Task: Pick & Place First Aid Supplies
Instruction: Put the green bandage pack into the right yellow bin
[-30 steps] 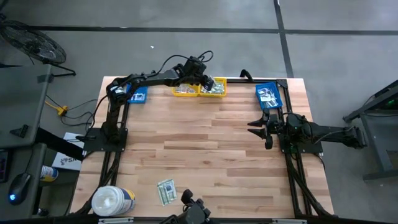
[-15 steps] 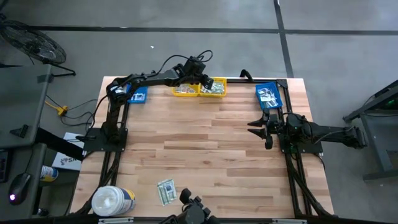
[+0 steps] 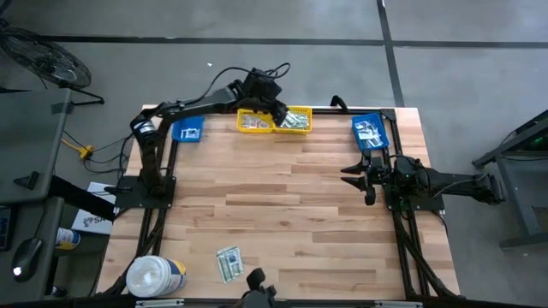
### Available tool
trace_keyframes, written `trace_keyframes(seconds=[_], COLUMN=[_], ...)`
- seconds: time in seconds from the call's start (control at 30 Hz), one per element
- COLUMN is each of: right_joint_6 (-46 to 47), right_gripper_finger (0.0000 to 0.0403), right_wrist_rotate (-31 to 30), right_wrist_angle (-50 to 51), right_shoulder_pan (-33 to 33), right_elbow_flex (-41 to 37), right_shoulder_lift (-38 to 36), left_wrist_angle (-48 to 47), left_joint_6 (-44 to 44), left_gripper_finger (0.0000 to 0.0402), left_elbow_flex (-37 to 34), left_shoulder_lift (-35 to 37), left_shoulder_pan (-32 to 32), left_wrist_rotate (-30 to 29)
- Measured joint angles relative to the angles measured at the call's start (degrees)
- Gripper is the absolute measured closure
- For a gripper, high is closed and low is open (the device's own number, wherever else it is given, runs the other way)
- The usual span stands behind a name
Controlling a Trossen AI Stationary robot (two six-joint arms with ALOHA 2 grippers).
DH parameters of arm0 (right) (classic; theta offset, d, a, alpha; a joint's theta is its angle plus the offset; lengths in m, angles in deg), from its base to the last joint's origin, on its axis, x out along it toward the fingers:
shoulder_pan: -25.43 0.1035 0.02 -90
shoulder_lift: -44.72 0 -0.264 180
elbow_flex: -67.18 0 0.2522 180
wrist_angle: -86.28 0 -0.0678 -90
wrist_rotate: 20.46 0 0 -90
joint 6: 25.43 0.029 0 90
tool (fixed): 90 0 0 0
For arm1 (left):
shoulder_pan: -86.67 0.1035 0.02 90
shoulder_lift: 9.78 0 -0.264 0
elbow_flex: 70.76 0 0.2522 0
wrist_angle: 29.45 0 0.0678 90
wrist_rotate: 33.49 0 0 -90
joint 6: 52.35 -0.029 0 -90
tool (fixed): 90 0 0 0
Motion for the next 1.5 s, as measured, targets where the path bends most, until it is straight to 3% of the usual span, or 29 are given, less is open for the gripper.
trace_keyframes(seconds=[0.23,0.47,0.63,0.9,1.2,1.37,1.5], right_joint_6=[0.0,0.0,0.0,0.0,0.0,0.0,0.0], right_gripper_finger=[0.0274,0.0274,0.0274,0.0274,0.0274,0.0274,0.0274], right_wrist_rotate=[0.0,0.0,0.0,0.0,0.0,0.0,0.0], right_wrist_angle=[0.0,0.0,0.0,0.0,0.0,0.0,0.0], right_shoulder_pan=[0.0,0.0,0.0,0.0,0.0,0.0,0.0], right_elbow_flex=[0.0,0.0,0.0,0.0,0.0,0.0,0.0], right_shoulder_lift=[0.0,0.0,0.0,0.0,0.0,0.0,0.0], left_wrist_angle=[-20.3,-40.2,-46.7,-46.7,-38.2,-35.8,-30.5], left_joint_6=[-9.8,-14.9,-14.3,-6.5,10.6,11.9,7.6], left_gripper_finger=[0.0305,0.0305,0.0306,0.0306,0.0306,0.0305,0.0305], left_elbow_flex=[0.0,0.0,-2.8,-13.5,-26.9,-30.4,-32.5], left_shoulder_lift=[6.8,10.4,11.9,15.9,21.7,21.6,20.9], left_shoulder_pan=[-1.0,-7.0,-13.9,-25.4,-42.1,-51.8,-57.3], left_wrist_rotate=[9.1,6.4,1.8,0.5,-2.9,-9.2,-11.5])
